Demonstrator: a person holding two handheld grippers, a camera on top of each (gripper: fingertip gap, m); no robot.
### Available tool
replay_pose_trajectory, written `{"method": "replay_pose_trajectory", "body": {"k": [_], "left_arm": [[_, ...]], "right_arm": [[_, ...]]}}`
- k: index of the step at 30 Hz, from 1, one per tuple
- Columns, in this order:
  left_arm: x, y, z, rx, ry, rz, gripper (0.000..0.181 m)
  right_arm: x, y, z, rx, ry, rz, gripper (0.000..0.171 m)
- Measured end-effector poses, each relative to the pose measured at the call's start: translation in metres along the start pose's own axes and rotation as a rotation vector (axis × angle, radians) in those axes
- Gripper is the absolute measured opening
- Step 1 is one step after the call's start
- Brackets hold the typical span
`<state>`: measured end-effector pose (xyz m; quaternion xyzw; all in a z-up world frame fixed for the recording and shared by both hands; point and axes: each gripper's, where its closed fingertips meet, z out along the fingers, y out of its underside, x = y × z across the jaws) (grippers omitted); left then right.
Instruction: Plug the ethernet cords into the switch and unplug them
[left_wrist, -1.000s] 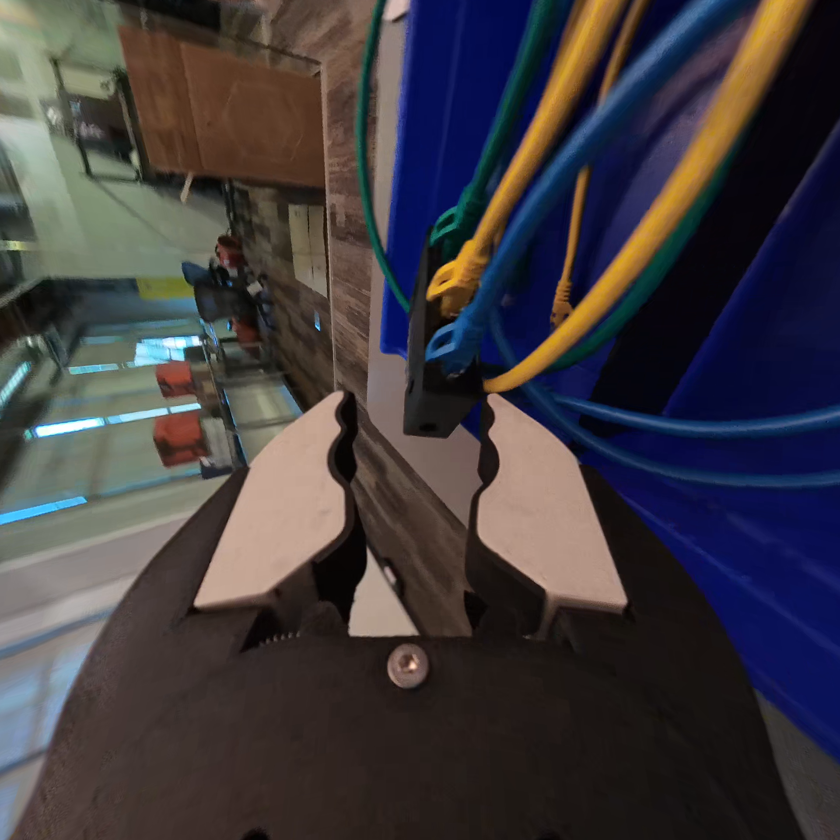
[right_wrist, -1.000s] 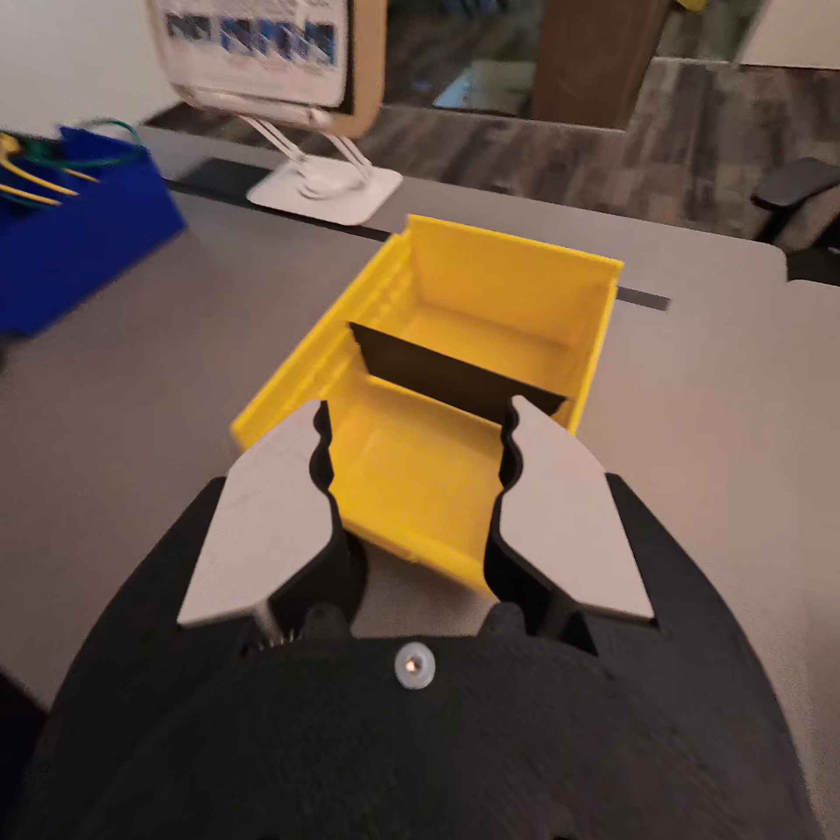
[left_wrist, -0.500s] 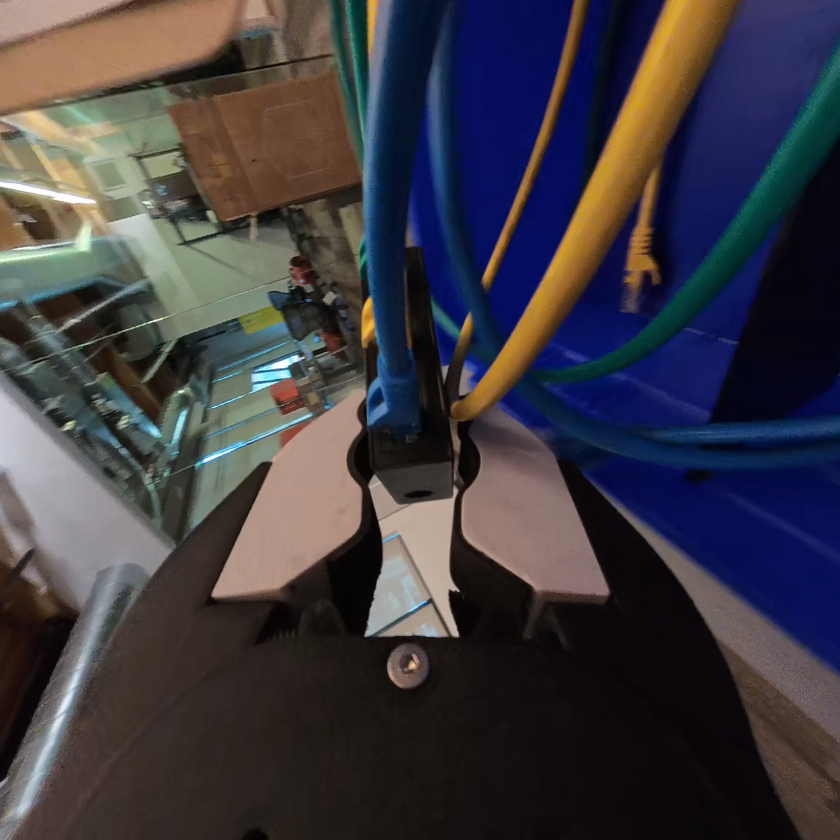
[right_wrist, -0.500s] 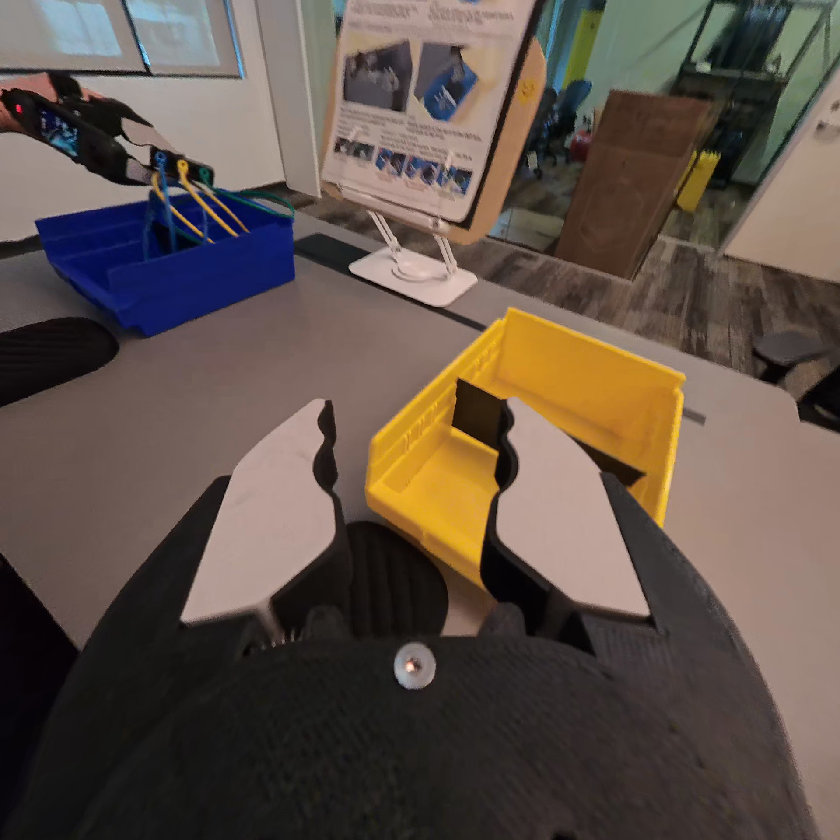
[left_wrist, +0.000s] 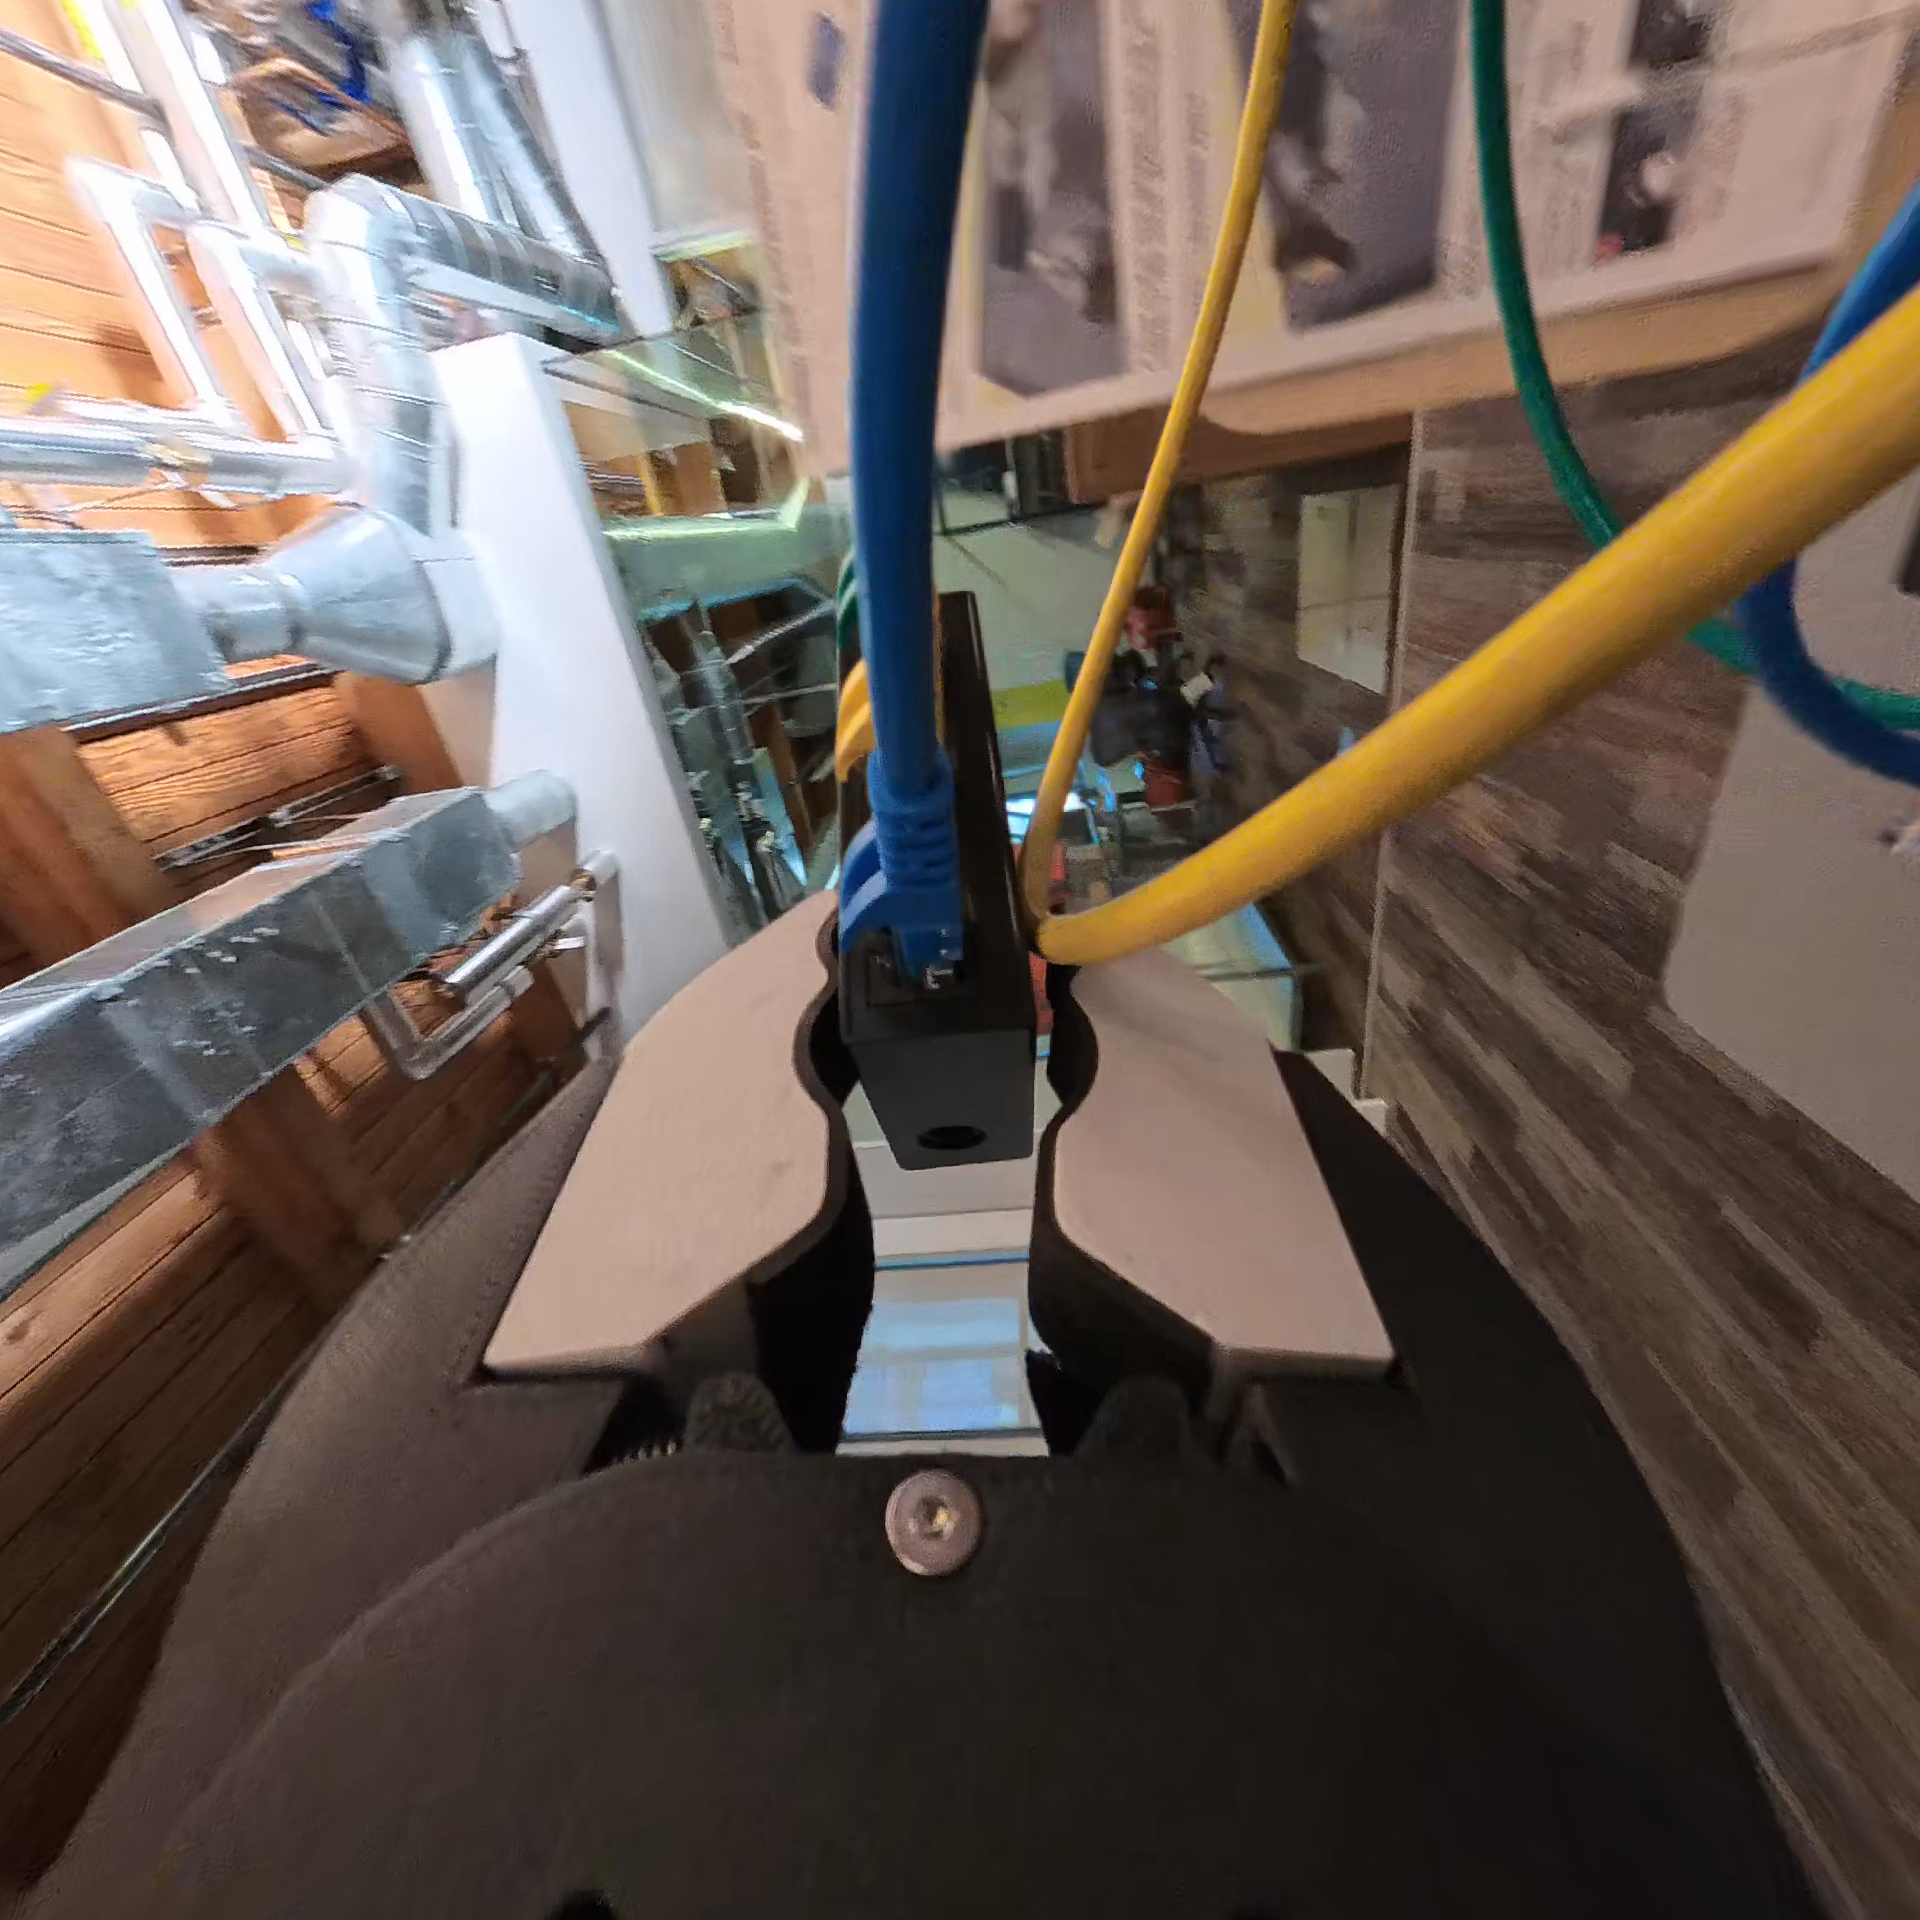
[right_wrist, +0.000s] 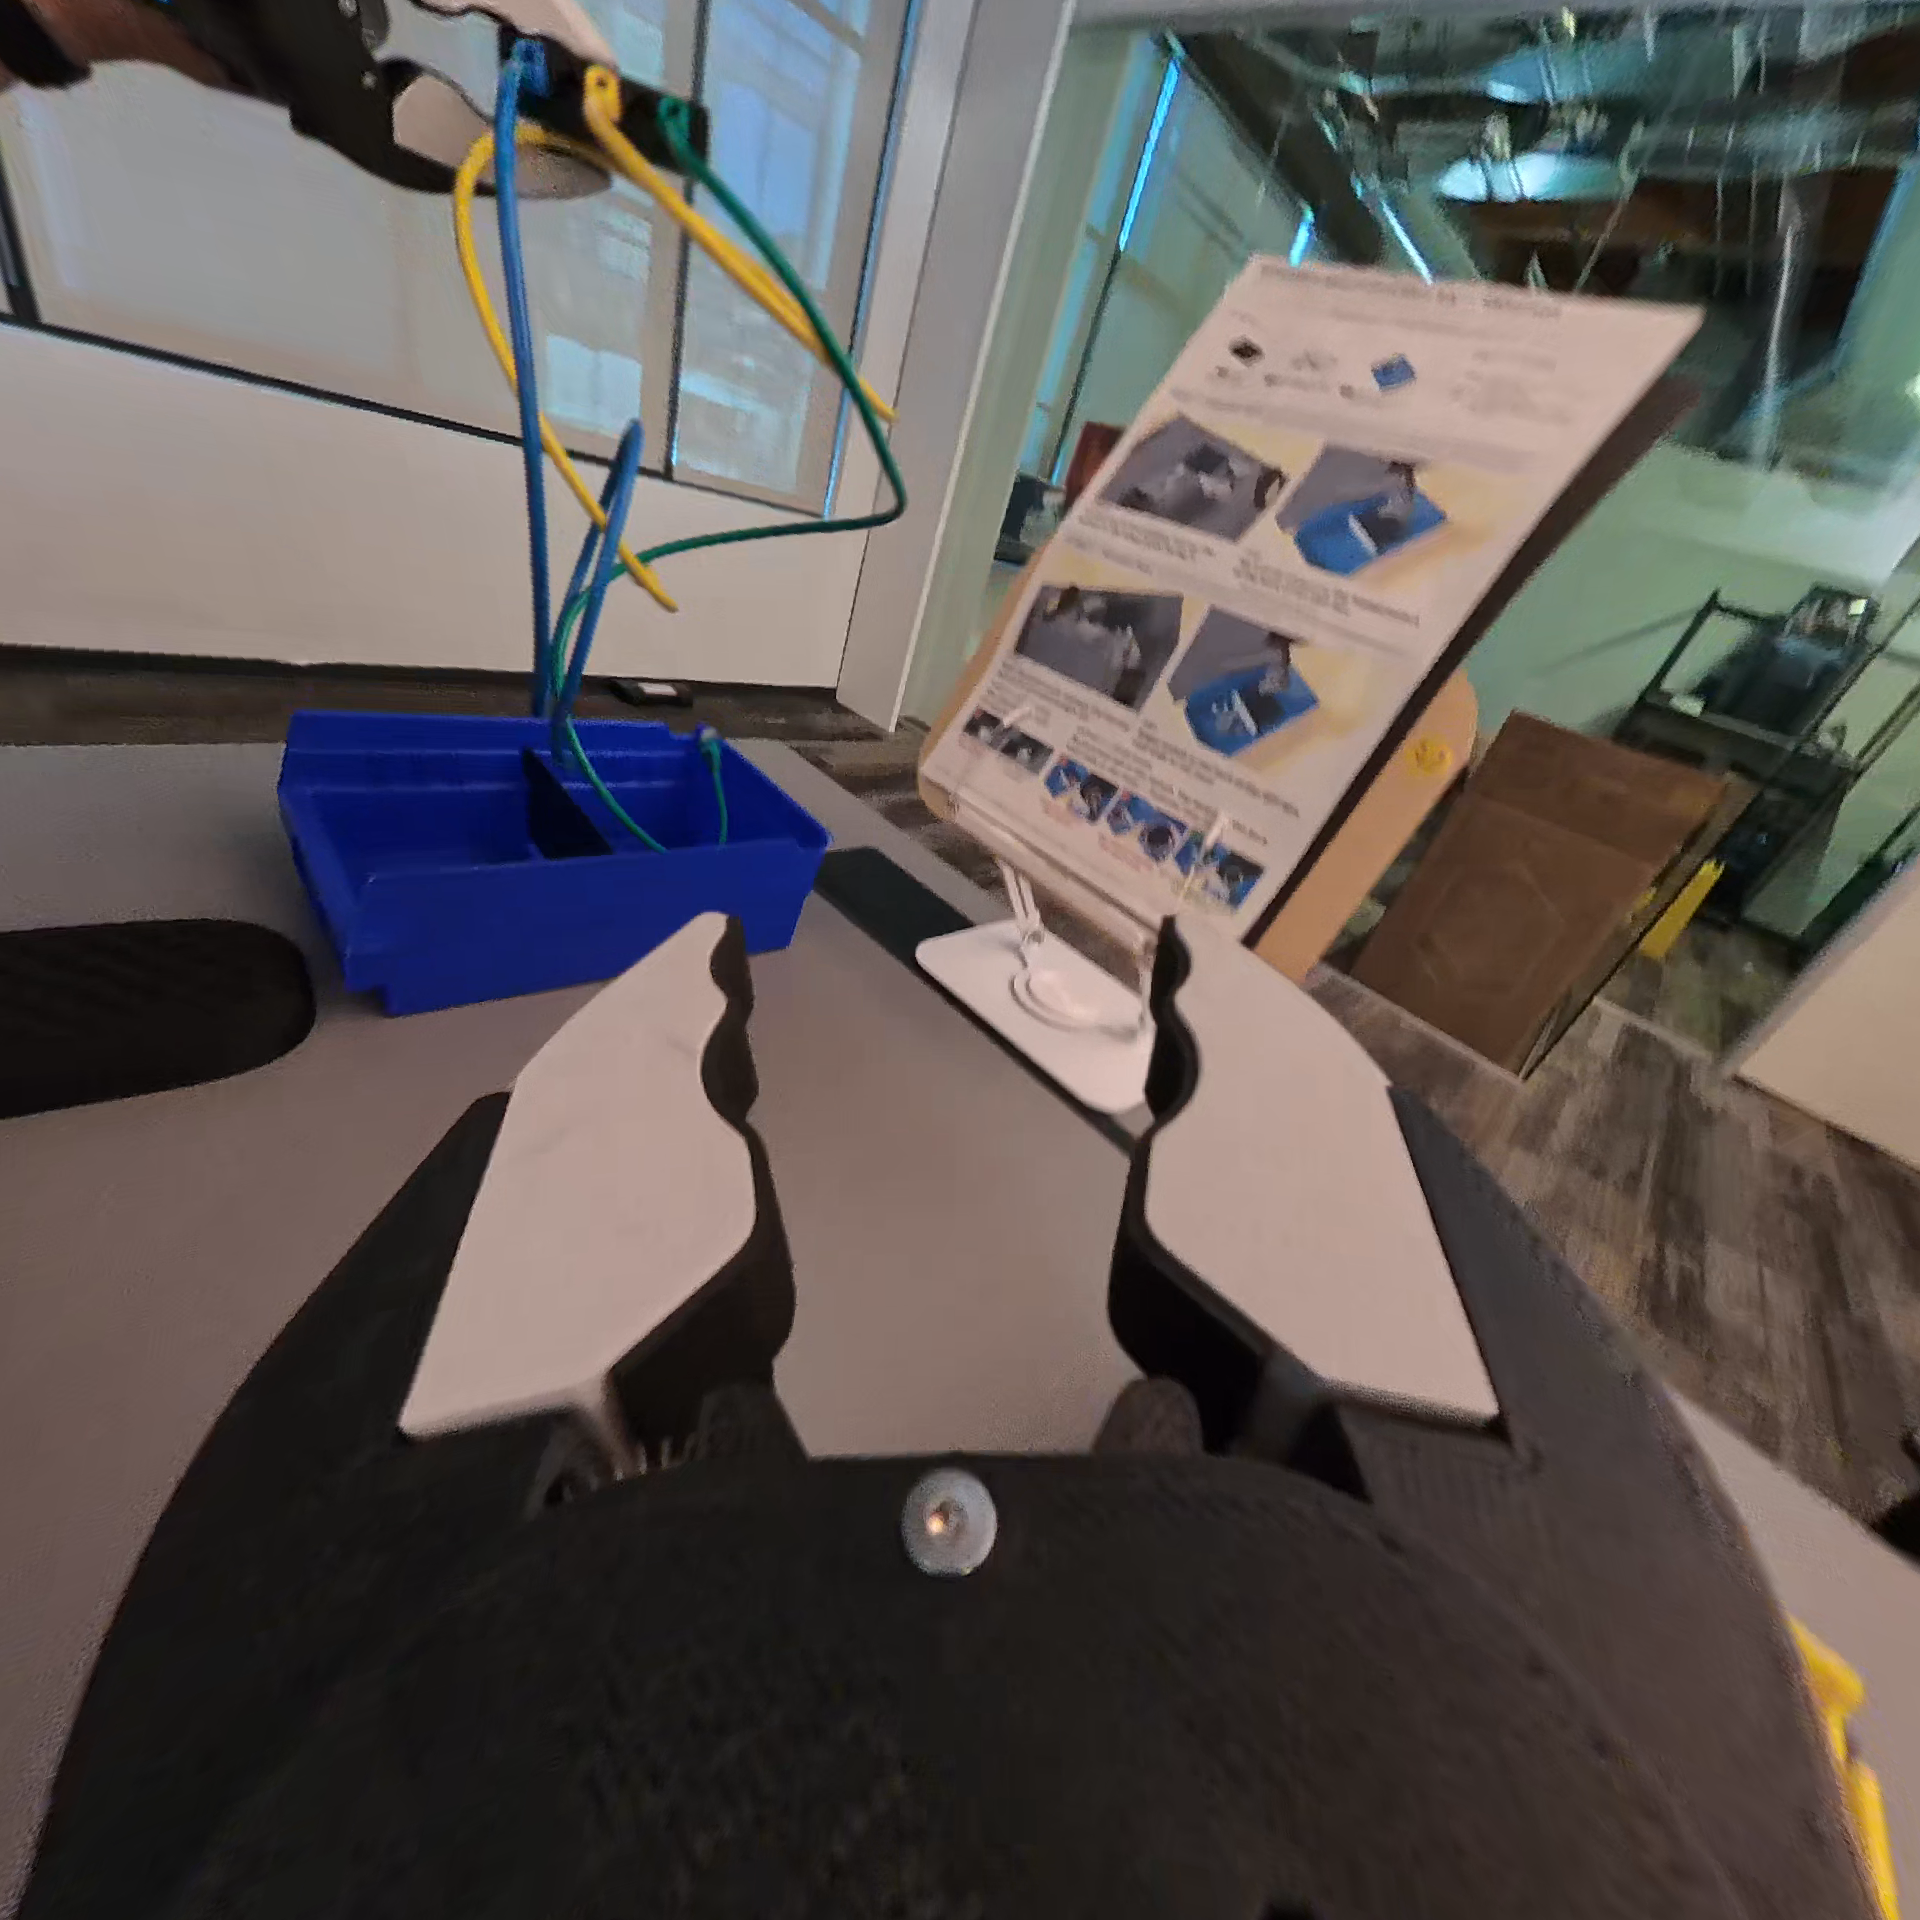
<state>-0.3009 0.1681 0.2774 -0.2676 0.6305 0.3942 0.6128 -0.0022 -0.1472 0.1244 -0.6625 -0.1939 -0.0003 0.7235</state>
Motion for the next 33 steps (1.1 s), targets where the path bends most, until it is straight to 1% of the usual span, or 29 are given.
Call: {"method": "replay_pose_trajectory", "body": {"k": [3,6,9,11,13,15,20,21,23,24,25,26,27,29,31,33], "left_arm": [[-0.036,-0.032,-0.013,0.060,-0.057,-0.052,0.032],[-0.050,-0.066,-0.021,0.125,-0.066,-0.131,0.032],[-0.043,-0.107,-0.027,0.194,-0.045,-0.191,0.032],[-0.027,-0.133,-0.030,0.229,-0.016,-0.205,0.032],[-0.007,-0.152,-0.029,0.221,-0.014,-0.184,0.032],[0.016,-0.170,-0.029,0.211,-0.004,-0.173,0.032],[0.075,-0.206,-0.023,0.210,0.077,-0.190,0.032],[0.085,-0.211,-0.022,0.209,0.090,-0.198,0.032],[0.102,-0.221,-0.019,0.217,0.112,-0.213,0.033],[0.109,-0.226,-0.018,0.217,0.117,-0.218,0.033],[0.116,-0.229,-0.016,0.213,0.123,-0.223,0.033],[0.123,-0.230,-0.013,0.203,0.124,-0.230,0.033],[0.129,-0.231,-0.010,0.193,0.124,-0.240,0.033],[0.140,-0.232,-0.006,0.196,0.125,-0.279,0.033],[0.149,-0.234,-0.003,0.199,0.124,-0.317,0.034],[0.156,-0.236,-0.002,0.198,0.105,-0.334,0.034]], "right_arm": [[-0.006,-0.034,0.024,0.070,-0.007,-0.097,0.078],[-0.015,-0.082,0.041,0.172,-0.007,-0.195,0.077],[-0.023,-0.114,0.056,0.213,0.031,-0.341,0.072],[-0.025,-0.121,0.067,0.189,0.077,-0.450,0.070],[-0.029,-0.122,0.075,0.160,0.108,-0.539,0.069],[-0.038,-0.111,0.086,0.111,0.077,-0.609,0.066],[-0.034,-0.046,0.121,-0.110,0.060,-0.687,0.068],[-0.033,-0.030,0.126,-0.158,0.055,-0.687,0.063],[-0.030,-0.001,0.135,-0.236,0.045,-0.717,0.038],[-0.026,0.009,0.141,-0.269,0.050,-0.754,0.028],[-0.023,0.018,0.145,-0.310,0.060,-0.780,0.024],[-0.021,0.026,0.148,-0.343,0.056,-0.789,0.012],[-0.023,0.032,0.150,-0.351,0.033,-0.790,0.005],[-0.025,0.039,0.154,-0.333,0.000,-0.788,0.004],[-0.025,0.047,0.156,-0.352,-0.025,-0.800,0.005],[-0.025,0.054,0.158,-0.369,-0.030,-0.818,0.020]]}}
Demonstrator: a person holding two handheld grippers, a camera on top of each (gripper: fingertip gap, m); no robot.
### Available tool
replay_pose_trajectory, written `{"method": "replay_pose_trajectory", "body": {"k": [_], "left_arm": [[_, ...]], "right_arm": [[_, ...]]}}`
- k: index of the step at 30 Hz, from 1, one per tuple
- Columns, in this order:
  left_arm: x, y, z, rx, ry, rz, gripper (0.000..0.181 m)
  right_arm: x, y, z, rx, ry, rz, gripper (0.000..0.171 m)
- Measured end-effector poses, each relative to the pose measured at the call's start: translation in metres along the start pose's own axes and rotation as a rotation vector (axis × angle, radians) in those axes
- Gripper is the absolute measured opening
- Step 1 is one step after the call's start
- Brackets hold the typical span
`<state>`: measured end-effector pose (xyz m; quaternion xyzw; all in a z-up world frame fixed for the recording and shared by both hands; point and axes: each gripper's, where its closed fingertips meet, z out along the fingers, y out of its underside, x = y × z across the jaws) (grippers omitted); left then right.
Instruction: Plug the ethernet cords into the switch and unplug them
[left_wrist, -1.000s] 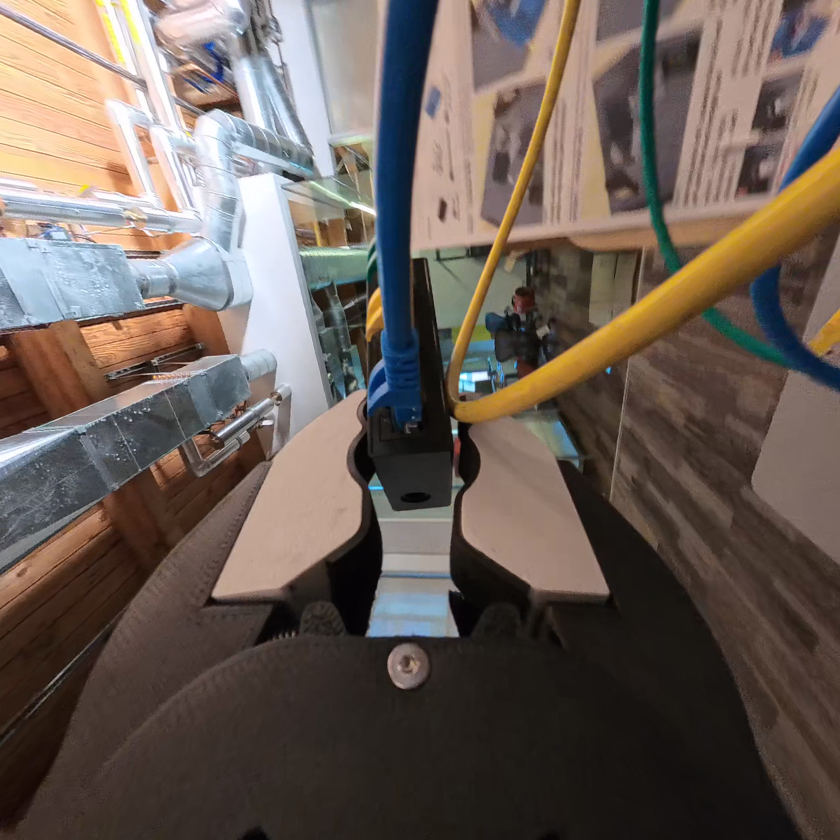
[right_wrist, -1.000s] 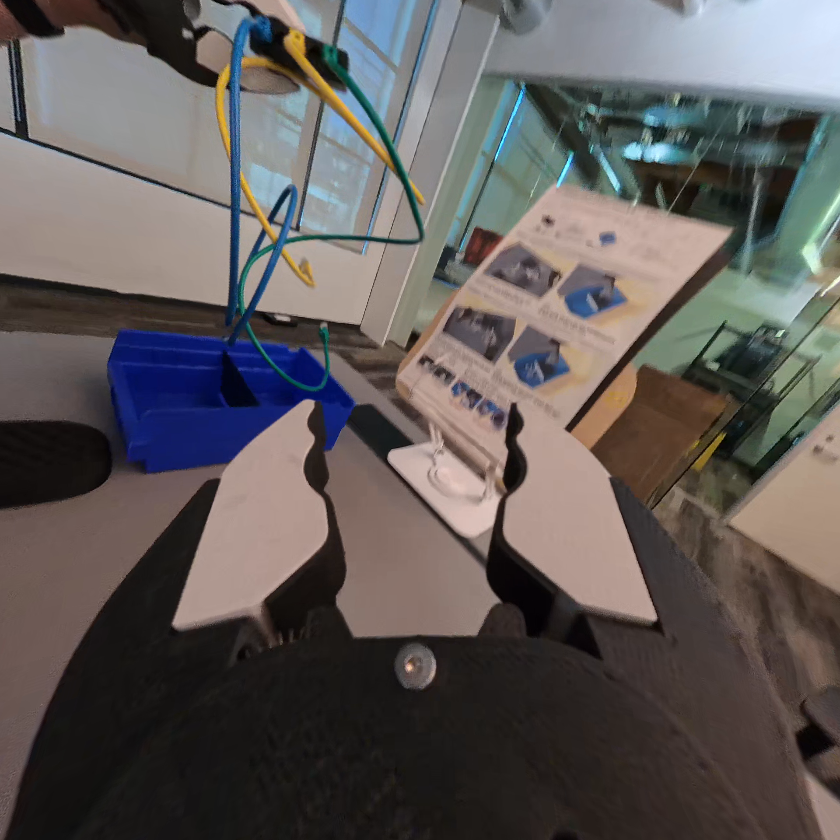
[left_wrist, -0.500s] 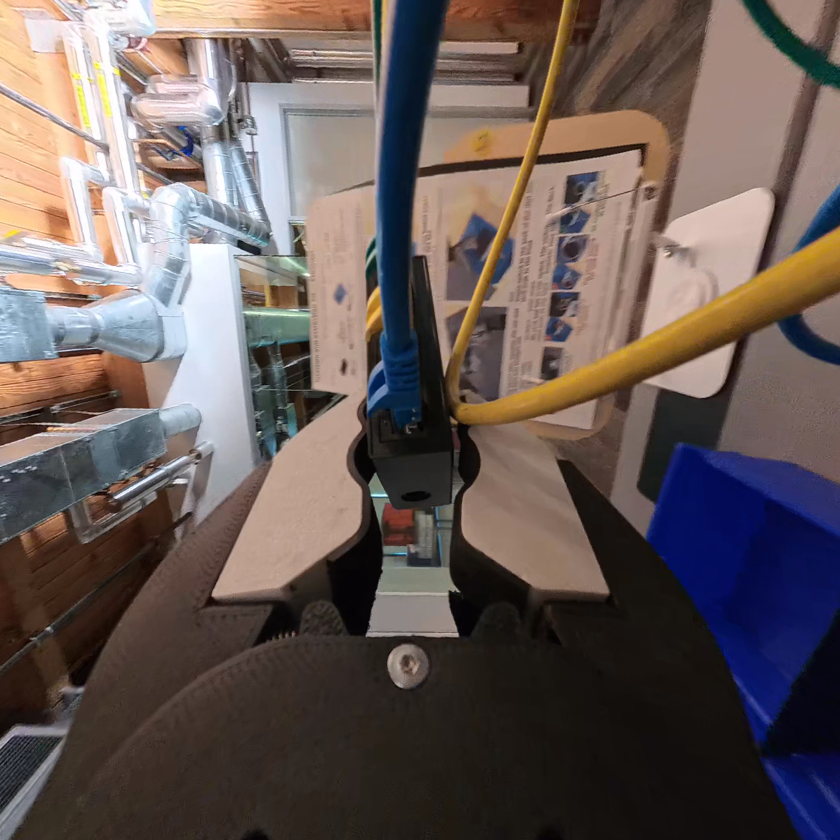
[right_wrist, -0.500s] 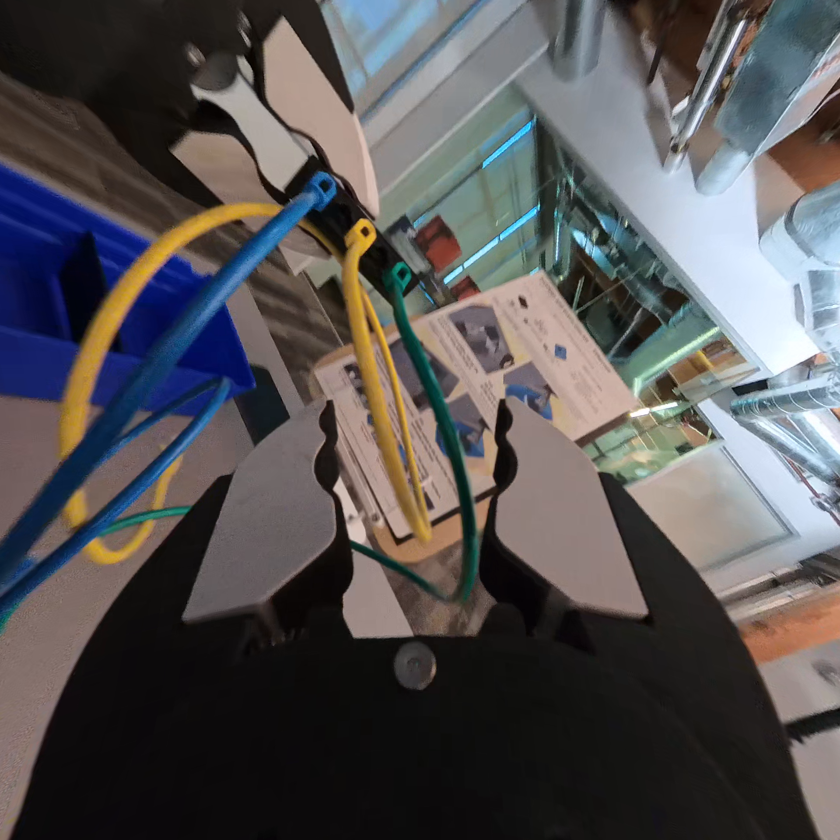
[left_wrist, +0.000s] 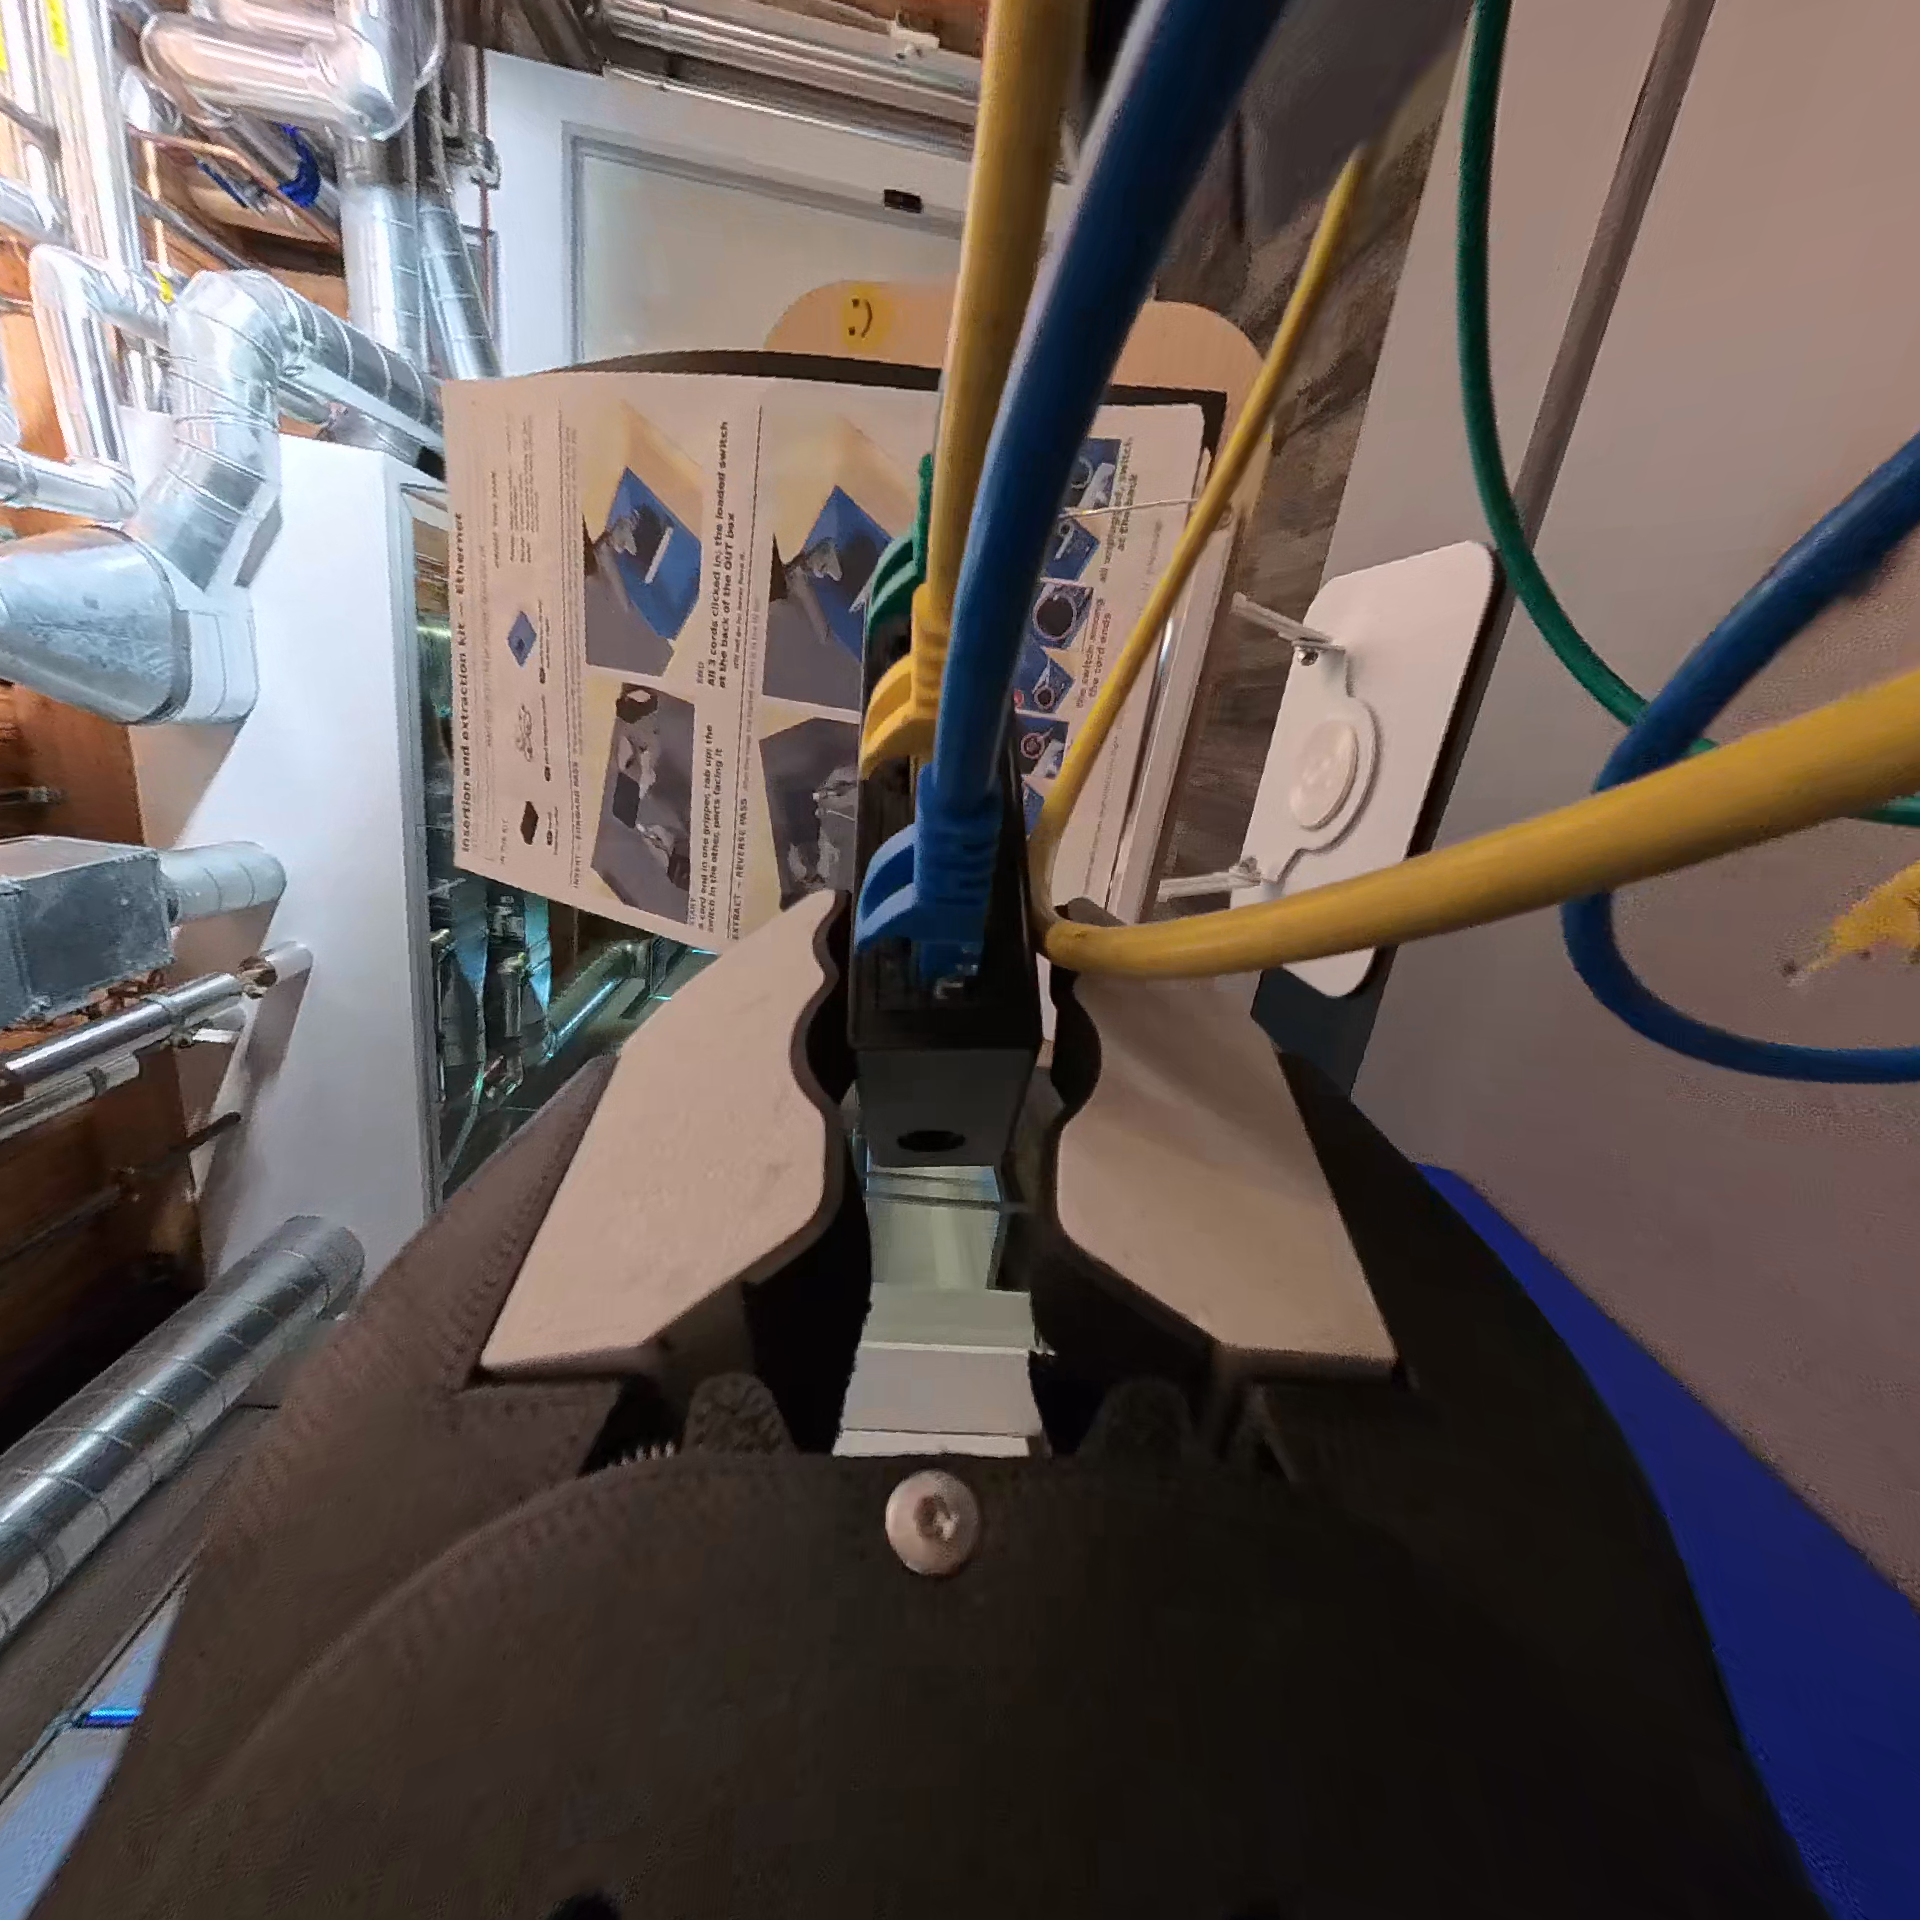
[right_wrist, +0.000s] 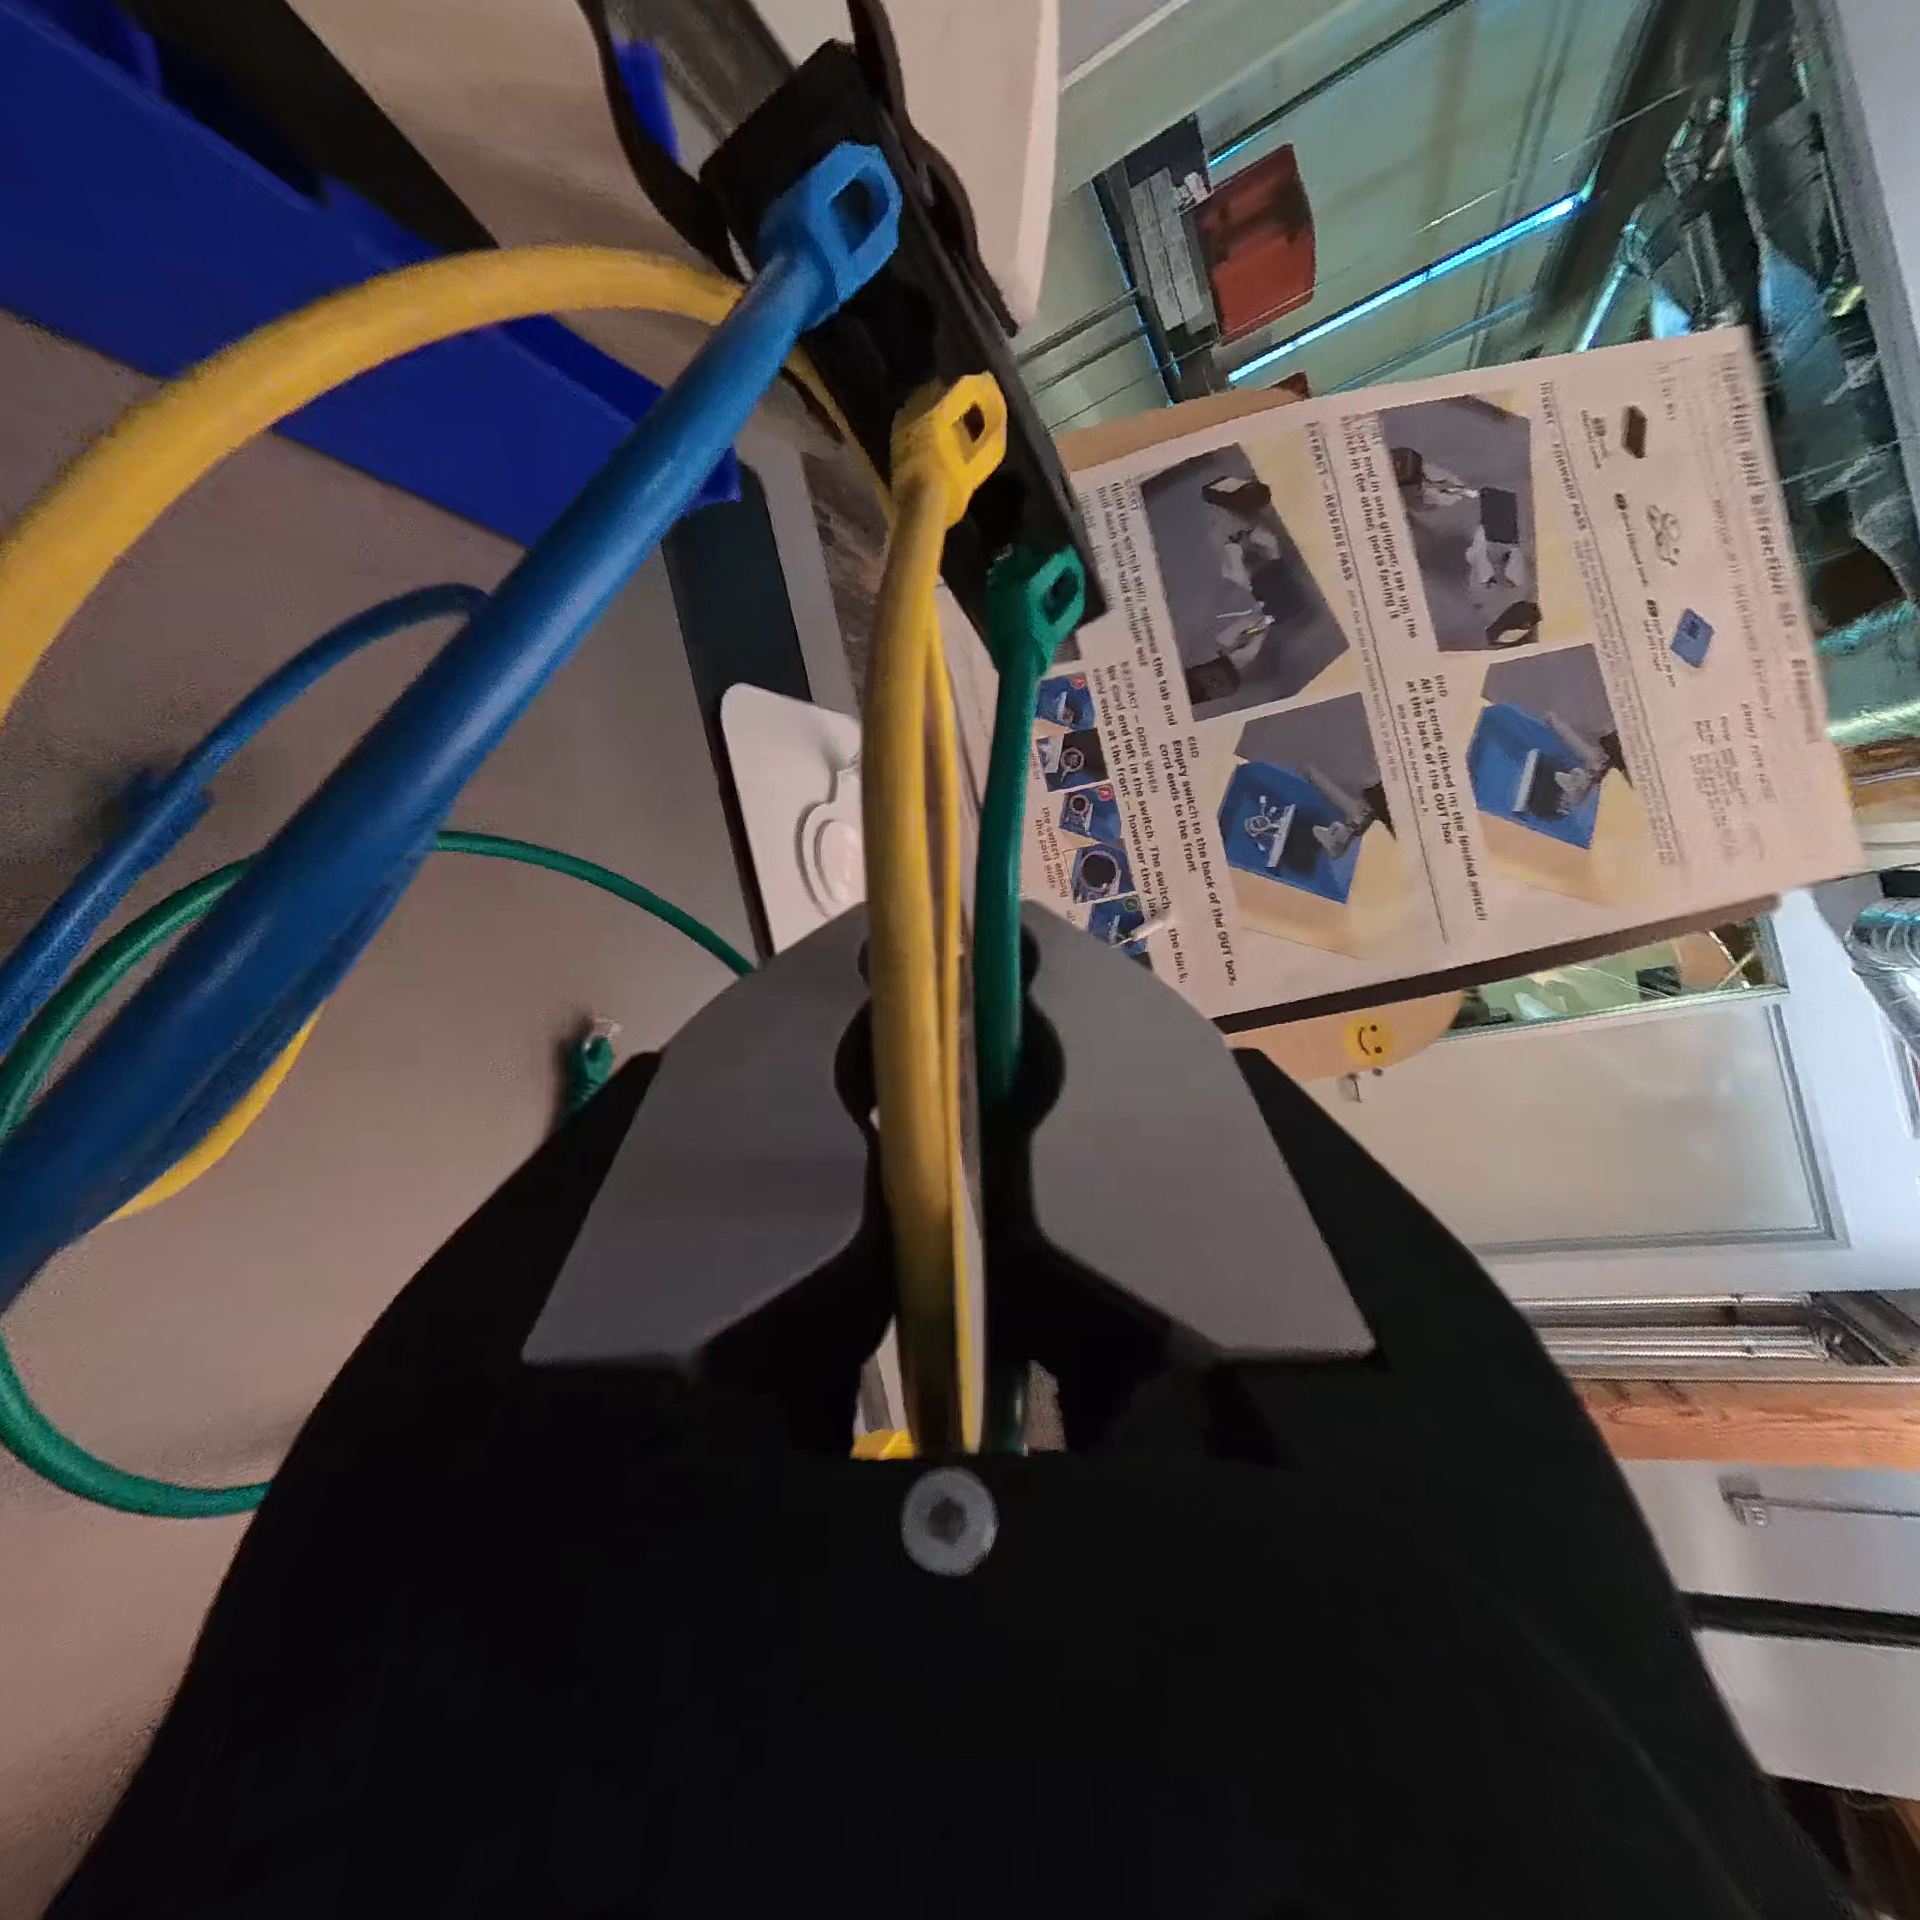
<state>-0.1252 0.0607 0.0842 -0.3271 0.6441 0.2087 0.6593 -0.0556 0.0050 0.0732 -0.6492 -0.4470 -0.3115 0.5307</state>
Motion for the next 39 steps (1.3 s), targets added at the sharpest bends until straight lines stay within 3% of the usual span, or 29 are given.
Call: {"method": "replay_pose_trajectory", "body": {"k": [3,7,12,17,20,39], "left_arm": [[0.013,-0.001,0.004,0.013,0.000,-0.018,0.033],[0.017,-0.001,0.004,0.098,-0.010,-0.041,0.035],[0.020,0.011,0.008,0.116,0.012,-0.121,0.054],[0.033,-0.011,0.006,0.205,0.033,-0.134,0.059],[0.039,-0.010,0.010,0.180,0.030,-0.104,0.065],[0.027,-0.011,-0.002,0.224,0.045,-0.179,0.052]], "right_arm": [[-0.006,0.001,0.005,-0.036,0.000,-0.041,0.005],[-0.008,-0.006,0.005,0.013,-0.025,-0.012,0.004],[-0.010,-0.021,-0.003,0.078,-0.062,0.044,0.004],[-0.014,-0.026,-0.006,0.075,-0.055,-0.010,0.004],[-0.015,-0.027,-0.006,0.093,-0.057,-0.020,0.004],[0.002,-0.008,-0.013,0.057,-0.021,0.018,0.005]]}}
